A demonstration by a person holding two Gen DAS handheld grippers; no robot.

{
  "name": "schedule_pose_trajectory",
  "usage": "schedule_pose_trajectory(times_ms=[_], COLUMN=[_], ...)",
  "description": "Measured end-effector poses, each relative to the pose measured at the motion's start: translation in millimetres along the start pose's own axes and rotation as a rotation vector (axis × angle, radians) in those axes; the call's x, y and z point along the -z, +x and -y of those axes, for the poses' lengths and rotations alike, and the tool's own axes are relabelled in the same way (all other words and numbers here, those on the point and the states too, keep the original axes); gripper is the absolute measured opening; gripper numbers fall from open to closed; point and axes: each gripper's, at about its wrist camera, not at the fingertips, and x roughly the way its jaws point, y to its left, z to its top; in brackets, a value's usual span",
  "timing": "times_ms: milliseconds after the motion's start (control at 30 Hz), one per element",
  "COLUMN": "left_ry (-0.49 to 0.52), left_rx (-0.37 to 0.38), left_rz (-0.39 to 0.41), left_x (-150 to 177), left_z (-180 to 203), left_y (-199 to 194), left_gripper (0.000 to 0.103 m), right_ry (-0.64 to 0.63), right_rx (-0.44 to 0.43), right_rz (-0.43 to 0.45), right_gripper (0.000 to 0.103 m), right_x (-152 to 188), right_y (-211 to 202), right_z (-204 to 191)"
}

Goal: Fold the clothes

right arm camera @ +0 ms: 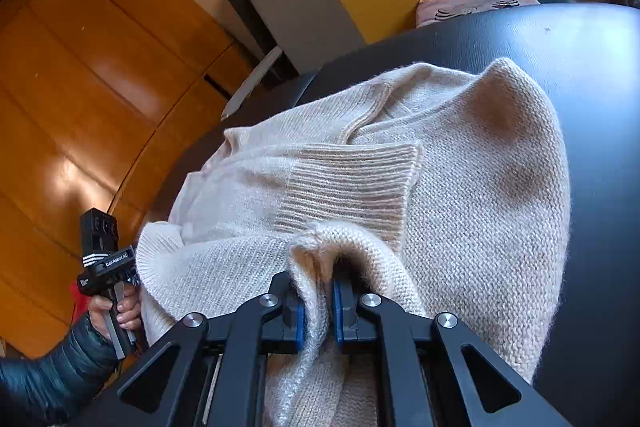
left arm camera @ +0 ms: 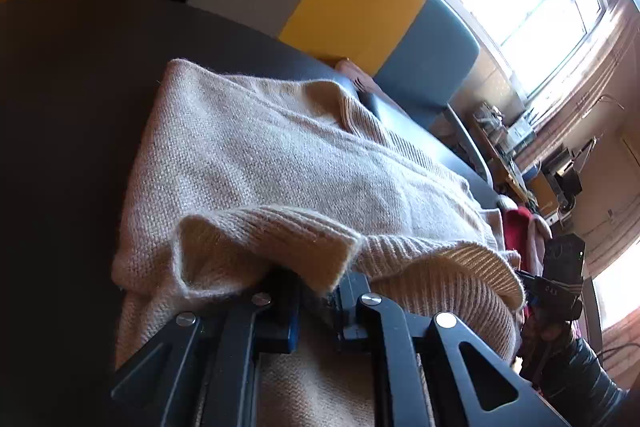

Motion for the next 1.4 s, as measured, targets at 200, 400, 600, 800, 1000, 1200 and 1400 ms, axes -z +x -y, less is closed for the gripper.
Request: schedule_pose_trajectory(times_ms=[200,400,600,800,1000,1200,1400], left_ry=[-0.022,-0.023,-0.01,-0.058,-0.26,-0.288,-0.217], left_rx=[-0.007,-0.001,0.111,0.162,0.092,0.106,0.193], left_rz=[-0.023,-0.011,0.074,0.152,0.057,0.106,0.052], left_x=[35.7,54.8,47.2,-0.1,-33.9,-20.7,-3.7], left_z=[0.3,8.0,26.6,30.3,-0.8,-11.4,-0.4], left_y=[-34.5,-65.2,-94.6,-92.0,-33.8,-47.9,-45.1], left_gripper=[0.011,0.011,0.011,0.011,0.016,0.026,0.032], right_ry=[0.072,-0.003,-0.091,0.055,0.387,0.423,0.35], right_rx=[-0.078,-0.095,-0.133,-0.214,-0.121,-0.222,-0.299], right_rz=[-0.04,-0.083,-0.076,0.188,0.206,0.24,0.163], right_gripper=[0.014,0.018,0.012,0.012,0.043,0.067,0.082], right_x=[34.0,57.1,48.7,1.3,-15.8,-8.2,-11.4], right_y=[-26.0,-38.6,-39.7,-75.0,-39.3,-45.8,-31.5], right_z=[-6.3,-32.5,-52.0,-32.6,31.8,44.5,21.5])
